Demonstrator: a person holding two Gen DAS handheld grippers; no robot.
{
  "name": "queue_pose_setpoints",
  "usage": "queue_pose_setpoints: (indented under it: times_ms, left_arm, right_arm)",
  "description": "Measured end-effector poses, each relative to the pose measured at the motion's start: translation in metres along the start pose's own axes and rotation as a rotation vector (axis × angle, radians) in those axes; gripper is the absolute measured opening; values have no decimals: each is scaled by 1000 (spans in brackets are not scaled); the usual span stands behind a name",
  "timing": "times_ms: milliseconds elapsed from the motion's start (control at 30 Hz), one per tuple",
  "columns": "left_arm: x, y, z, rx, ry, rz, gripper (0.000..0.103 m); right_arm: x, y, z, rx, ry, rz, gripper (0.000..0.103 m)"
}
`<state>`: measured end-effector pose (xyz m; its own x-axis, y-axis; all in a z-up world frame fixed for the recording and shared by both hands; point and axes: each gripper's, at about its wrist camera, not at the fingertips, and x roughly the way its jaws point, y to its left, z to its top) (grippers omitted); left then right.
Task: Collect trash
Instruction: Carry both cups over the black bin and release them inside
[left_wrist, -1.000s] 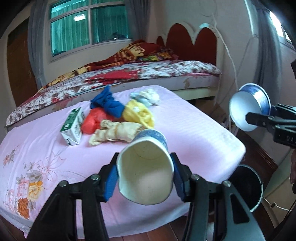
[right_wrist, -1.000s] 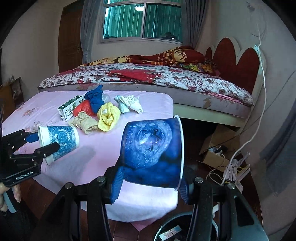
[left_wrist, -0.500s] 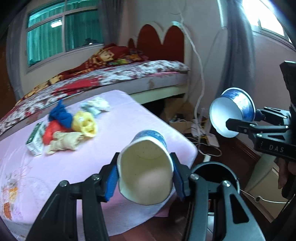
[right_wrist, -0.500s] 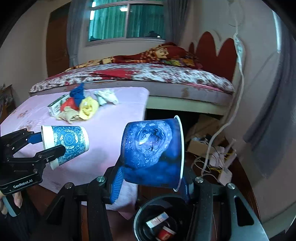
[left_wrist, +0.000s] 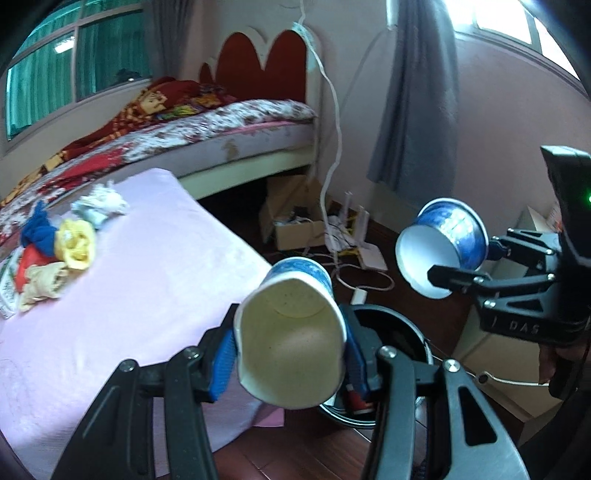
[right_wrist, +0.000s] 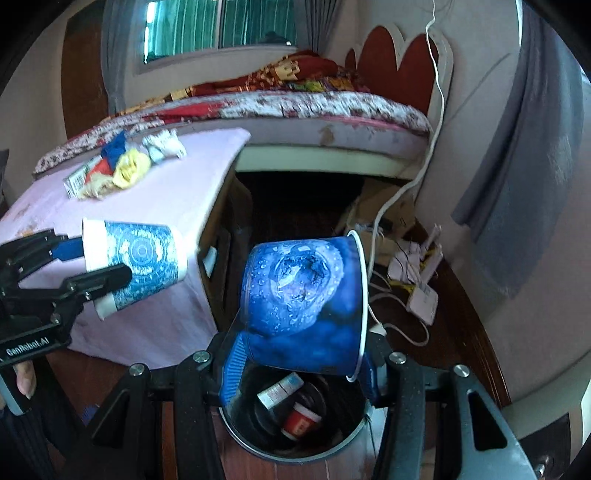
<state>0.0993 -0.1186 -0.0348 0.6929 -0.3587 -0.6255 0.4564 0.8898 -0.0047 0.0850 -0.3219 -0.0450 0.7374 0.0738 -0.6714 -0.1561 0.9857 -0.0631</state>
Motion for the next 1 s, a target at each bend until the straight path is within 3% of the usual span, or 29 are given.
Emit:
queue_pose_setpoints:
  times_ms: [300,633,700,767,800,833,867,1000]
  left_arm:
    - [35,-25,-12,20,90,-92,52]
    - [75,-40,-32,52,199,-149,53]
    - [84,-40,-36,47,229,-178,58]
    - [92,-42,-40,42,255,-217,75]
    - [94,-41,-41,38,257,-199,88]
    - [97,-39,-41,30,259,-173,95]
    - [97,-35,-42,11,256,-157,102]
    - [100,-20,-45,-46,255,-92,102]
  right_arm:
    - [20,-31,-41,31,95,26,53]
    - [66,-26,-73,-34,243,72,53]
    - [77,-21,-79,-62,279,80,53]
    - [87,-18,-84,-85,310,85,54]
    - [96,-15,-87,-107,345,68,61]
    - [103,-14,-91,-130,370,31,87]
    - [108,-13,-95,-155,378,-20,99]
    - [118,-21,-100,-155,410,-52,103]
